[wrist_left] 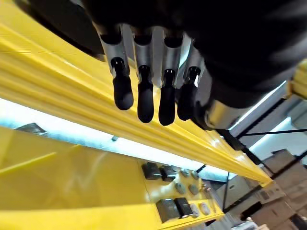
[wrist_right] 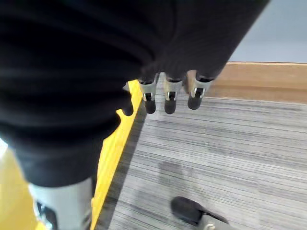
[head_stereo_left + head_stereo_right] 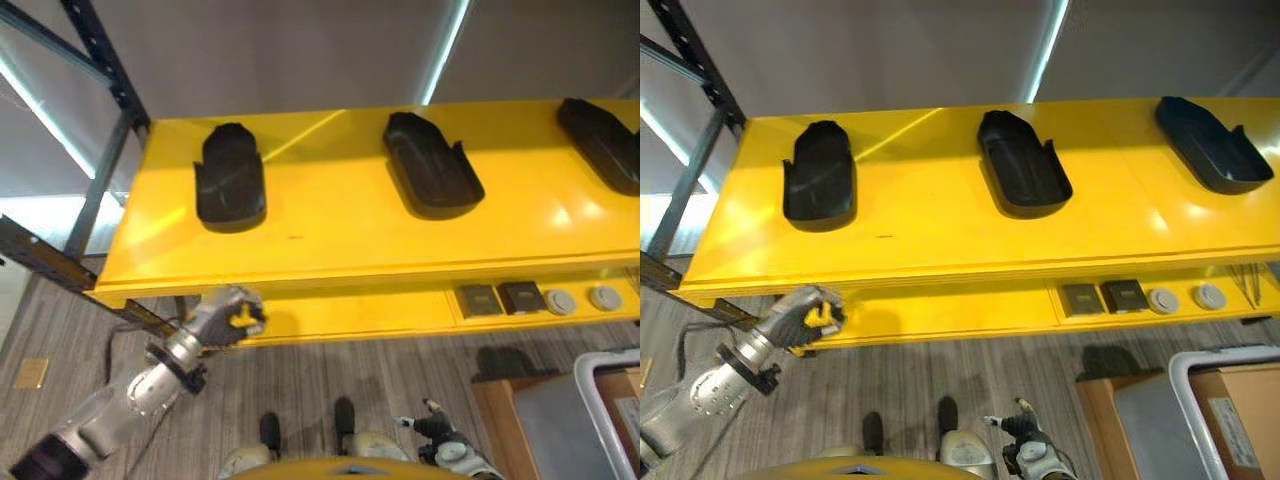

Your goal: Move parts from the plastic box to the shelf.

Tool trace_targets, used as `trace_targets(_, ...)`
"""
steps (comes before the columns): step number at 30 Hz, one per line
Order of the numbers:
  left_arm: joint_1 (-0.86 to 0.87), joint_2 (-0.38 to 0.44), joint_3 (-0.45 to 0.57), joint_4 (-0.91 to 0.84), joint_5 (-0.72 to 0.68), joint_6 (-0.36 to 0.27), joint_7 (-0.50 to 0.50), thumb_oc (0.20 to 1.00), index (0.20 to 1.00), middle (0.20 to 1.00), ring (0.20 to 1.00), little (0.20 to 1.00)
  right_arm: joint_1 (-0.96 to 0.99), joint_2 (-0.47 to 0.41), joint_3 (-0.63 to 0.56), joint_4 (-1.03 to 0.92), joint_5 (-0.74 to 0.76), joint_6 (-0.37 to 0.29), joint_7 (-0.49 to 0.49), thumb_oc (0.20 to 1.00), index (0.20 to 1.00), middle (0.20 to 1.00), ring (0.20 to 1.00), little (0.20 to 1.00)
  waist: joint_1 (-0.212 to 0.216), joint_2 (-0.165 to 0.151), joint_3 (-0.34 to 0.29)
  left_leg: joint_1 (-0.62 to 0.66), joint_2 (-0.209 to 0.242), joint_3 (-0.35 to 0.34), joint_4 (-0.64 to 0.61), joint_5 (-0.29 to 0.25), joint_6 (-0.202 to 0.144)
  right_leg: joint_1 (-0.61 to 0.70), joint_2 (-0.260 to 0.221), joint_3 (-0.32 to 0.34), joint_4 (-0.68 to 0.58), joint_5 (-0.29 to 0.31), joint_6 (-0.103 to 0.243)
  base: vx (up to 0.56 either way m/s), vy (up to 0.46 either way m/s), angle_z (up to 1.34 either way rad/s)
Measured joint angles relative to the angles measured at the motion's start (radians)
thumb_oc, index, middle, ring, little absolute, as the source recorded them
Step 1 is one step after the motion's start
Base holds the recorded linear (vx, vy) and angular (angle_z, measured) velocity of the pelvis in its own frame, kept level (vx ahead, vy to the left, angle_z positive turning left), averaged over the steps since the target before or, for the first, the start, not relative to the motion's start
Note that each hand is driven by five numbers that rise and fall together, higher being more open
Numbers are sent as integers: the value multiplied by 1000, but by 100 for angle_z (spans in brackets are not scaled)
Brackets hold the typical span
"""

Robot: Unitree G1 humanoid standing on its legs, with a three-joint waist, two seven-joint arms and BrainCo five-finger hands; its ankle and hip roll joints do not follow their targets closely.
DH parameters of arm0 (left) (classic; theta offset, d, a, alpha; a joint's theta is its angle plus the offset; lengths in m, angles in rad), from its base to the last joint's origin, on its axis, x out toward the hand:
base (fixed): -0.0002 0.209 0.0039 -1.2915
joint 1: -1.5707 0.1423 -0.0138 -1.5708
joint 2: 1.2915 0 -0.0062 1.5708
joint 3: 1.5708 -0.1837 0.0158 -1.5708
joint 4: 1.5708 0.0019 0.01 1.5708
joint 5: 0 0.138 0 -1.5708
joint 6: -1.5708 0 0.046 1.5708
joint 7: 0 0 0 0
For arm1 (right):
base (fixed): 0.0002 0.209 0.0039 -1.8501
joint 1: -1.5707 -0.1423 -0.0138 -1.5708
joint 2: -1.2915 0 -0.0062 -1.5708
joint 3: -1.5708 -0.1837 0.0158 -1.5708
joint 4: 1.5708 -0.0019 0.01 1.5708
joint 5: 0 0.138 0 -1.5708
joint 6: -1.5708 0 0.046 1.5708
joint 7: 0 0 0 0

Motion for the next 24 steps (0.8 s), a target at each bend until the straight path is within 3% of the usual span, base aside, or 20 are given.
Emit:
trace_targets(3, -130, -25, -144, -1, -25, -3, -76, 1000, 1000, 1000, 1000, 1000, -6, 10, 64, 0, -14, -4, -1, 1000, 1000, 1000, 1000, 1000, -23, -15, -56, 20, -2, 3, 0, 0, 8, 18, -2, 1, 6, -4, 4, 7, 42, -2)
trace_targets(8, -261, -26, -228, -63, -35, -27, -129, 1000, 1000, 1000, 1000, 1000, 6, 6, 65, 5, -21, 3, -1, 1000, 1000, 1000, 1000, 1000, -73, -16, -116, 33, -5, 7, 0, -7, 10, 29, -4, 8, 6, -9, 8, -14, 46, -7)
trace_targets(11, -213, -119, -258, 128, -98, -37, -192, 1000, 1000, 1000, 1000, 1000, 12, 6, 64, 39, -22, 10, 2, 1000, 1000, 1000, 1000, 1000, -95, 5, -133, 43, -6, 37, -1, -11, 11, 28, -3, 34, 6, -6, 13, -34, 61, -26)
trace_targets(14, -118, -232, -223, 382, -119, -3, -193, 1000, 1000, 1000, 1000, 1000, 26, 8, 60, 39, -22, 20, 4, 1000, 1000, 1000, 1000, 1000, -100, 15, -140, 50, -4, 45, -1, -22, 8, 28, -2, 44, 5, -7, 13, -59, 50, -12)
trace_targets(15, -49, -288, -173, 574, -115, 3, -183, 1000, 1000, 1000, 1000, 1000, 33, 11, 47, 48, -21, 26, 4, 1000, 1000, 1000, 1000, 1000, -96, 15, -142, 49, -2, 53, -1, -21, 8, 24, 2, 53, 6, -10, 6, -55, 38, -14)
trace_targets(16, -33, -302, -172, 650, -111, 47, -181, 1000, 1000, 1000, 1000, 1000, 40, 11, 42, 54, -21, 26, 3, 1000, 1000, 1000, 1000, 1000, -92, 9, -141, 48, -1, 56, -1, -21, 8, 22, 3, 56, 6, -9, 6, -36, 26, -9)
trace_targets(18, 42, -304, -144, 775, -78, 76, -175, 1000, 1000, 1000, 1000, 1000, 58, 15, 32, 76, -21, 26, 3, 1000, 1000, 1000, 1000, 1000, -73, -6, -135, 47, 0, 55, -1, -20, 7, 19, 3, 54, 6, -9, 6, -44, 38, 0)
trace_targets(21, 70, -386, -72, 1015, -43, 111, -125, 1000, 1000, 1000, 1000, 1000, 76, 22, 15, 114, -21, 26, 4, 1000, 1000, 1000, 1000, 1000, -65, -16, -136, 46, -2, 54, -1, -22, 10, 21, 0, 53, 6, -10, 6, -24, 26, 2)
trace_targets(24, 71, -486, 69, 1239, -44, 139, -88, 1000, 1000, 1000, 1000, 1000, 81, 39, -20, 118, -19, 26, 4, 1000, 1000, 1000, 1000, 1000, -55, -20, -138, 48, -3, 54, -1, -23, 12, 25, -1, 53, 6, -10, 6, 0, 0, 0)
